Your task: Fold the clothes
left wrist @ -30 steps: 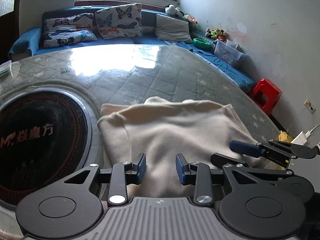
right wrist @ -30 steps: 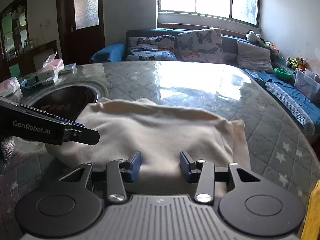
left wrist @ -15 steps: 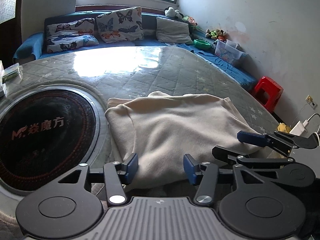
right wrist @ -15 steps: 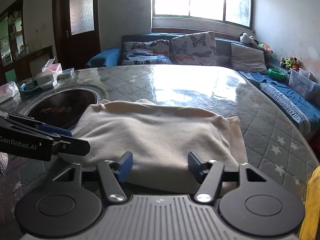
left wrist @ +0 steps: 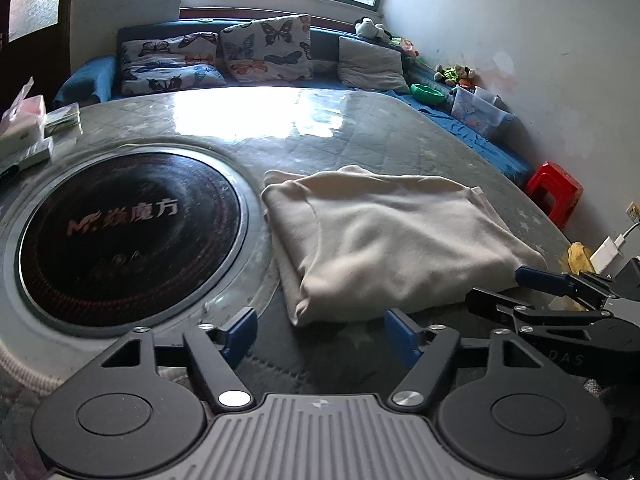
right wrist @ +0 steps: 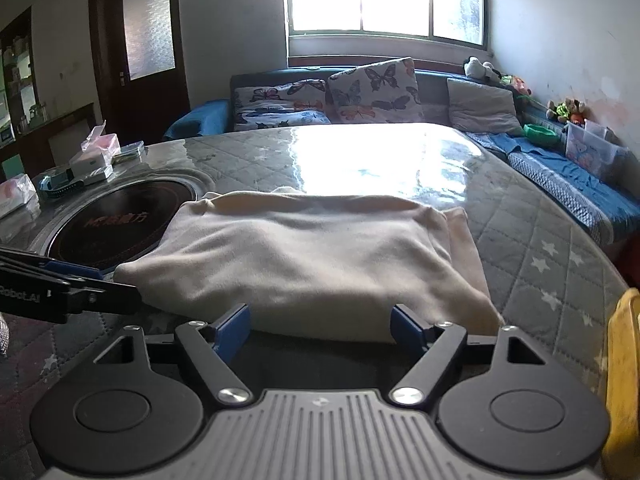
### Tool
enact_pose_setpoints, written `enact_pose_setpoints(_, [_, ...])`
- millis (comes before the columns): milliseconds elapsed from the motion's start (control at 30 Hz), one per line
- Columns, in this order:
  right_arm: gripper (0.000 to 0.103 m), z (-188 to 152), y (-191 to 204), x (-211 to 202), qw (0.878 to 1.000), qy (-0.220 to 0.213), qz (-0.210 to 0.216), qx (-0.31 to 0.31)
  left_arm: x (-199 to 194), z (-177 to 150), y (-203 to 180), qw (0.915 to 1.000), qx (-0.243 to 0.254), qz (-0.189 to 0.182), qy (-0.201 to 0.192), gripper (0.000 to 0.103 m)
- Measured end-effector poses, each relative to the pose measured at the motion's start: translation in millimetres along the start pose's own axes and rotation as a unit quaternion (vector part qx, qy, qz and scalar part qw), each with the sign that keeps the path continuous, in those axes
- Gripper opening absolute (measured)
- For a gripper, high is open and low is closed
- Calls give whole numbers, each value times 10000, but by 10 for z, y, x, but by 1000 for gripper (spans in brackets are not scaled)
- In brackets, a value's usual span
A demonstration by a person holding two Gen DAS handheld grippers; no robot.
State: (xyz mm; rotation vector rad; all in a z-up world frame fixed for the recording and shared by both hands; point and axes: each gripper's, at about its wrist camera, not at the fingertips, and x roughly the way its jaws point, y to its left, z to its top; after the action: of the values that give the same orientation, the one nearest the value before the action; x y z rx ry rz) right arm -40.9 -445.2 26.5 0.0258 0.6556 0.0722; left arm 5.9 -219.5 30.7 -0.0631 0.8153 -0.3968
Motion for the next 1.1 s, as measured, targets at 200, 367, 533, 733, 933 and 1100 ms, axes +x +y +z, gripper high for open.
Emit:
enact_pose_setpoints(200, [93,-70,38,-30,9999,14,-85,125,-75,-93,5,10000,25,29,-49,88])
enact_pose_setpoints(367, [101,-109,95,-45,9997,50,-222,50,-116,-145,21,10000,-17,47,-85,98])
enact_pose_setpoints(533, [103,-134,123,-40,9995,90,-288,26,-146,-191,21,9999,-31,57,-89,103])
enact_pose_setpoints(733, [103,-166,113,-56,9993,113,-354,68,-154,-229,27,9999,-97,100,-59,103])
enact_pose_setpoints(933, [103,-188,80,-68,9991,113,-381,131,-180,-254,33,9997,-142,179,-57,103])
enact_pose_setpoints(1100, [103,-219,70,-66,9990,140,-380,178,-197,-284,13,9997,-94,230,-64,103])
